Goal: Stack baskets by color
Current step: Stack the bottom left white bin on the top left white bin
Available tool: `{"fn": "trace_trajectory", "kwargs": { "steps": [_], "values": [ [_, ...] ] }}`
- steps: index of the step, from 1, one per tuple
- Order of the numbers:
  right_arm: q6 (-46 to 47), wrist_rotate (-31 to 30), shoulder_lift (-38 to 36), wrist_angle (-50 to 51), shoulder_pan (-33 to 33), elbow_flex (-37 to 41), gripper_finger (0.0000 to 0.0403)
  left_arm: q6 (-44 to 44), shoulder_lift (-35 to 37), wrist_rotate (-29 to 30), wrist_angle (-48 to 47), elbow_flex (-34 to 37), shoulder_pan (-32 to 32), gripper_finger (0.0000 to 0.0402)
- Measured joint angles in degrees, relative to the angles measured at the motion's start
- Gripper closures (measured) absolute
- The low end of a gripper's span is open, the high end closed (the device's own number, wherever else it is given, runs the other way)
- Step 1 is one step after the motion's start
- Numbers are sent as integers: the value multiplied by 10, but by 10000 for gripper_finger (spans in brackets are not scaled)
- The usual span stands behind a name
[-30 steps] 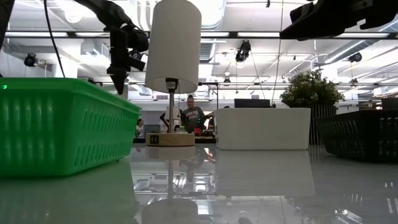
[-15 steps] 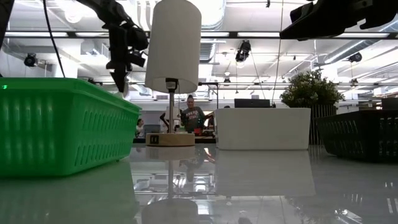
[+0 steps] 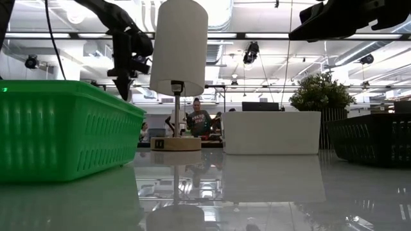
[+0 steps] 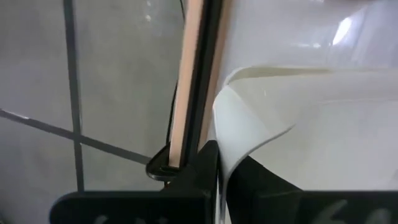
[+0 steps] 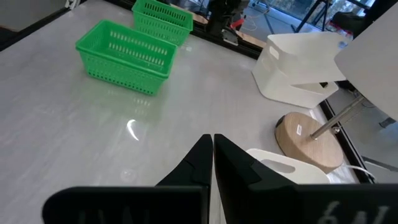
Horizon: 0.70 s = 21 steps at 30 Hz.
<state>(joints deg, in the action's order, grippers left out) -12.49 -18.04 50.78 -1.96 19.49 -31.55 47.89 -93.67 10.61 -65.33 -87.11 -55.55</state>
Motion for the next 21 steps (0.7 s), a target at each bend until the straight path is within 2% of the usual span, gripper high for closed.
{"fn": "trace_trajectory", "kwargs": {
  "steps": [5,13,21],
  "values": [
    [0,0,0,0,0,0,394,53,0,-2,0,18,10,402],
    [0,0,0,-1,0,0,394,54,0,1,19,41,12,394],
    [0,0,0,-1,0,0,394,51,0,4,19,43,13,300]
  ]
}}
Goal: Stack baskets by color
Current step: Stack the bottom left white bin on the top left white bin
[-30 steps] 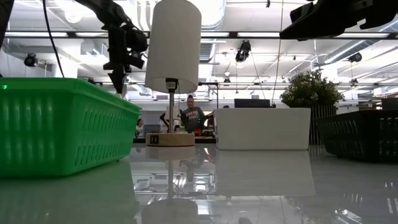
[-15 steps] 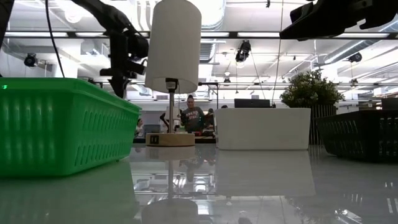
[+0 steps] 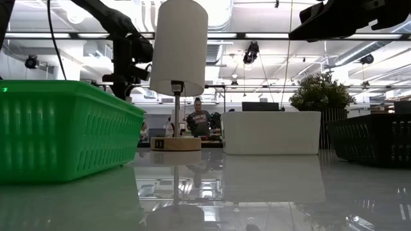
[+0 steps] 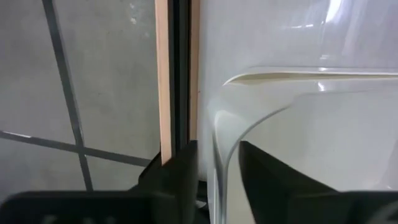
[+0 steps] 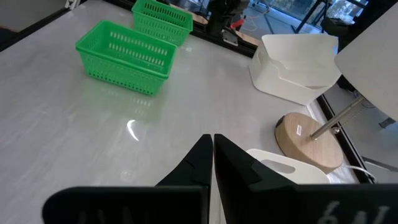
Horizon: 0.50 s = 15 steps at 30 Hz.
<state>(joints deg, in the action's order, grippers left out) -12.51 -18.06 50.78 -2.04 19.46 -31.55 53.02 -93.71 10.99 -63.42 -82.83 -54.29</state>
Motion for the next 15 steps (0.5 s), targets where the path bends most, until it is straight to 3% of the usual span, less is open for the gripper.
{"fn": "trace_trajectory", "kwargs": {
  "steps": [2,8,15],
  "values": [
    [0,0,0,0,0,0,394,-1,0,13,0,0,2,276],
    [-1,0,0,-4,0,0,394,-30,22,127,-3,-11,36,235],
    [0,0,0,-4,0,0,394,-59,87,130,-4,-12,100,233]
  ]
}}
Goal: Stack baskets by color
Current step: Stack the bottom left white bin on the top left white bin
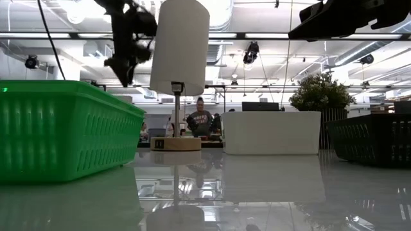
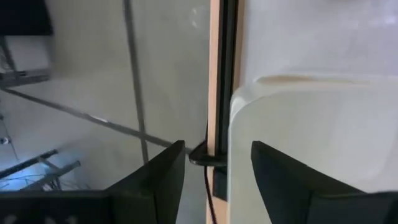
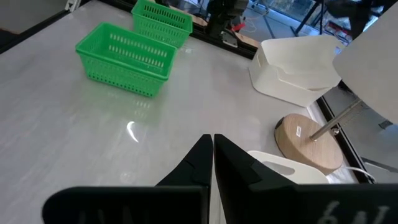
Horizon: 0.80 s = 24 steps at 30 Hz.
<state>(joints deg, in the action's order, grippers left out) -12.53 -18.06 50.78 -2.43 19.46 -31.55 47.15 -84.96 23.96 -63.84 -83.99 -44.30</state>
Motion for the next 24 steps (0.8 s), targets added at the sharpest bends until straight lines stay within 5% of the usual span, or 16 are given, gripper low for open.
{"fn": "trace_trajectory", "kwargs": {
  "steps": [6,10,18,24],
  "values": [
    [7,0,0,0,0,0,394,-107,55,-41,-61,8,66,233],
    [7,0,0,0,0,0,394,-133,83,-15,-77,45,98,233],
    [10,0,0,0,0,0,394,-233,121,-17,-69,133,102,233],
    [10,0,0,1,0,0,394,-426,128,-110,-27,203,119,233]
  ]
}}
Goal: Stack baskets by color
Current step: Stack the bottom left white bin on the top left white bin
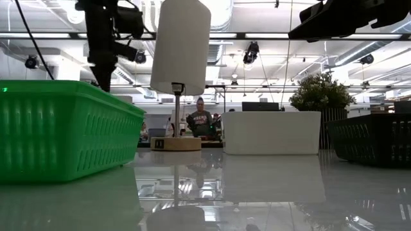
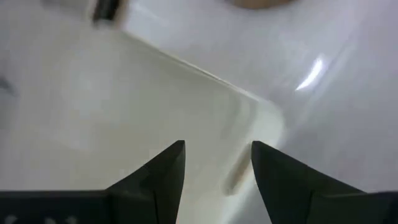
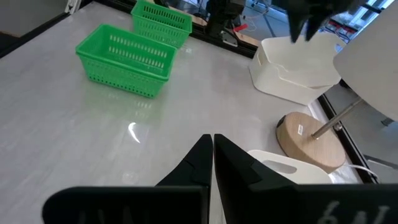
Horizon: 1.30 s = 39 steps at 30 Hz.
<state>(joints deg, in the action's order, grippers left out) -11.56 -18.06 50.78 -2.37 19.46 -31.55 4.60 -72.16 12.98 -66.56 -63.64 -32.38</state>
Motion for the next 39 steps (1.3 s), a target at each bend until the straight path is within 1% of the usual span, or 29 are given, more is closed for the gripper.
{"fn": "trace_trajectory", "kwargs": {
  "steps": [3,4,5,8,10,13,17,22,25,27,32,35,39],
  "values": [
    [0,0,0,0,0,0,394,-191,-3,-4,25,30,9,233],
    [0,0,0,0,0,0,394,-248,-3,-3,37,43,14,233],
    [0,0,0,0,0,0,394,-287,-3,2,59,59,21,233],
    [-1,0,0,0,0,0,394,-333,-4,30,136,99,43,233],
    [-2,0,0,0,0,0,394,-359,-6,48,161,115,45,233],
    [0,0,0,0,0,0,394,-387,-5,72,176,123,45,233],
    [0,0,0,3,0,0,394,-403,-5,97,195,140,47,233],
    [0,0,0,4,0,0,394,-417,-5,100,212,163,49,235],
    [0,0,0,4,0,0,394,-418,-5,97,233,177,51,252],
    [0,0,0,4,0,0,394,-417,-5,81,240,181,51,271],
    [0,0,0,4,0,0,394,-413,-4,75,240,172,51,316],
    [0,0,0,4,0,0,394,-413,2,73,242,159,52,327],
    [0,0,0,4,0,0,394,-413,12,70,248,155,52,329]
  ]
}}
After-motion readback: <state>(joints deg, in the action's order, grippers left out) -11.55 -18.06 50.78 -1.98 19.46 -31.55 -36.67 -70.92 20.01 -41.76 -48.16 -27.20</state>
